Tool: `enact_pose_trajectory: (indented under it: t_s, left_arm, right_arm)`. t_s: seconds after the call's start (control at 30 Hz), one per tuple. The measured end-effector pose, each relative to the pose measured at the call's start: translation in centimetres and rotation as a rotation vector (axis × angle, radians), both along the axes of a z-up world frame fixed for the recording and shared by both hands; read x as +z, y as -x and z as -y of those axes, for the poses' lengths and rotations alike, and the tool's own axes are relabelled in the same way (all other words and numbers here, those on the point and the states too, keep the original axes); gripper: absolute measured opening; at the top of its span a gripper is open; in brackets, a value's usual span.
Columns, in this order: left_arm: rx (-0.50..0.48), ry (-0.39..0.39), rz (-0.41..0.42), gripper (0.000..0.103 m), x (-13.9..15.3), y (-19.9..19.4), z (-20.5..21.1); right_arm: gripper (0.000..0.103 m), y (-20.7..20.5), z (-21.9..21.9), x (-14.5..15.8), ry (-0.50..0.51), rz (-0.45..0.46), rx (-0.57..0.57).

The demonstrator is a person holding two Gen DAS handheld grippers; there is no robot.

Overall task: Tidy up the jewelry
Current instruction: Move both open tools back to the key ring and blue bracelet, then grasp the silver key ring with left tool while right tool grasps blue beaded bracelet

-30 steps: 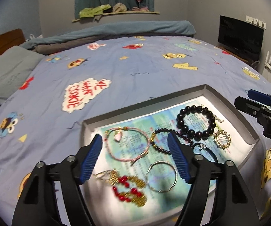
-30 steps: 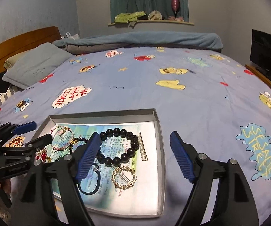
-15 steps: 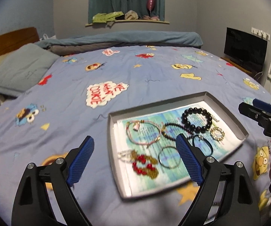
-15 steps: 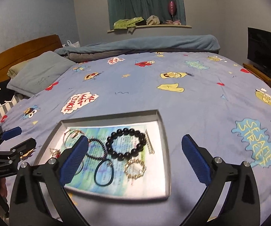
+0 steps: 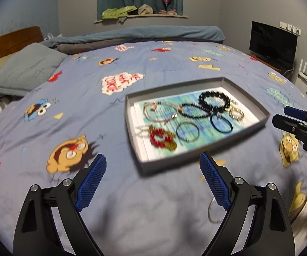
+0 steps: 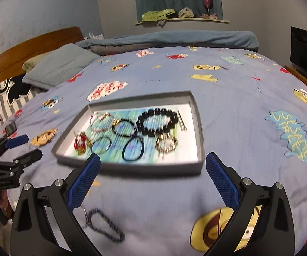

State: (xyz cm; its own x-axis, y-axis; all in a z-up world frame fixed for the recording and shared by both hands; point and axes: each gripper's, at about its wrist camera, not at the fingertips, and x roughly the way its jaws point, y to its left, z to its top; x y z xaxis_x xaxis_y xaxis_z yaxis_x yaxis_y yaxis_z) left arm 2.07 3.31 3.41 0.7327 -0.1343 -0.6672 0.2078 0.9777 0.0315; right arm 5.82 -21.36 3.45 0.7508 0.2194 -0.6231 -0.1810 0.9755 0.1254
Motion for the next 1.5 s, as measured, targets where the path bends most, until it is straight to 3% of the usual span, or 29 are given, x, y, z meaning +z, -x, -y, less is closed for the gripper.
enact_pose_trajectory:
  t_s: [0.4,0.63,0.93,1.07,1.13,1.23,1.43,1.5]
  left_arm:
    - [-0.034,-0.021,-0.061,0.089,-3.2,2.9,0.3]
    - [-0.056,-0.015,-0.087,0.089,-4.4,3.2,0.4]
    - [-0.119,0.038,-0.137,0.087,-5.4,2.7,1.0]
    - [-0.185,0.01,-0.131,0.077,-5.6,3.4,2.5]
    - [-0.232,-0.008,-0.143,0.06,-6.0,3.7,3.6]
    - [-0.271,-0.037,-0.165,0.047,-6.7,3.9,4.7]
    - [-0.306,-0.059,-0.189,0.032,-7.7,3.7,5.8]
    - [-0.305,-0.058,-0.193,0.027,-7.8,3.5,5.7]
  right_arm:
    - [0.098,3.1,-0.3,-3.1,0.02,-0.042,0.056]
    - [0.098,3.5,-1.4,-5.9,0.033,-0.128,0.155]
    - [0.097,4.5,-3.4,-6.5,0.125,-0.103,0.267]
    - [0.08,4.3,-3.6,-6.9,0.117,-0.121,0.28]
    - [0.069,4.2,-3.8,-7.3,0.13,-0.142,0.288]
    - [0.059,4.3,-4.3,-7.7,0.139,-0.149,0.302]
    - [0.033,4.3,-5.2,-8.2,0.148,-0.171,0.332]
    - [0.032,4.3,-5.5,-8.4,0.156,-0.172,0.335]
